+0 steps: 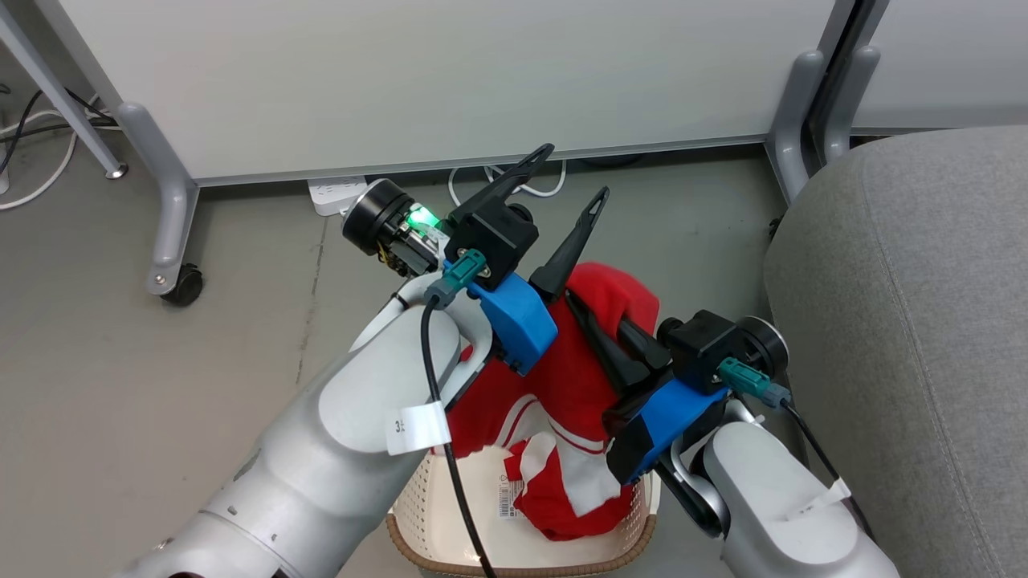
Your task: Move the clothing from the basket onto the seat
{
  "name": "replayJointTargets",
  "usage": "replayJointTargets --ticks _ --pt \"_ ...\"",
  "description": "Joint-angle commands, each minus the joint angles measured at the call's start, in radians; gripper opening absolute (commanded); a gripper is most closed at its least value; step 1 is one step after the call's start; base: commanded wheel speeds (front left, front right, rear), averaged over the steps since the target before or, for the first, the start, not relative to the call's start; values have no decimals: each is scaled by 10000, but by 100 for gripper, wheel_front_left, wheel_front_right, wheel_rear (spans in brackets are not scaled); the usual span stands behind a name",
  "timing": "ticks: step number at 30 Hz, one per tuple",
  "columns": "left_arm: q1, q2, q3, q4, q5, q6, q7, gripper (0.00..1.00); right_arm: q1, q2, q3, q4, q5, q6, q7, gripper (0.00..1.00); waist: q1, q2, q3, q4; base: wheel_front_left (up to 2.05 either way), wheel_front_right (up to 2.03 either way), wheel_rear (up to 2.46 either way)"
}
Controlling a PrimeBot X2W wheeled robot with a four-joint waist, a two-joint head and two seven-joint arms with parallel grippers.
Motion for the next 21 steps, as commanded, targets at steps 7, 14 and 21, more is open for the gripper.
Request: replayJointTargets --ticks 7,14,21 --pt "133 97 246 -69 22 -62 -45 100 276 -34 -602 -303 -17 5 -42 0 -1 0 234 -339 0 0 0" --pt "235 192 342 -319 133 -135 -37 100 289 -34 -1357 -632 -189 5 -42 0 -1 0 596 -918 0 0 0" --pt "381 194 317 -680 272 -187 -37 100 283 -33 -2215 -1117 -582 5 -42 0 -1 0 990 -1508 0 0 0"
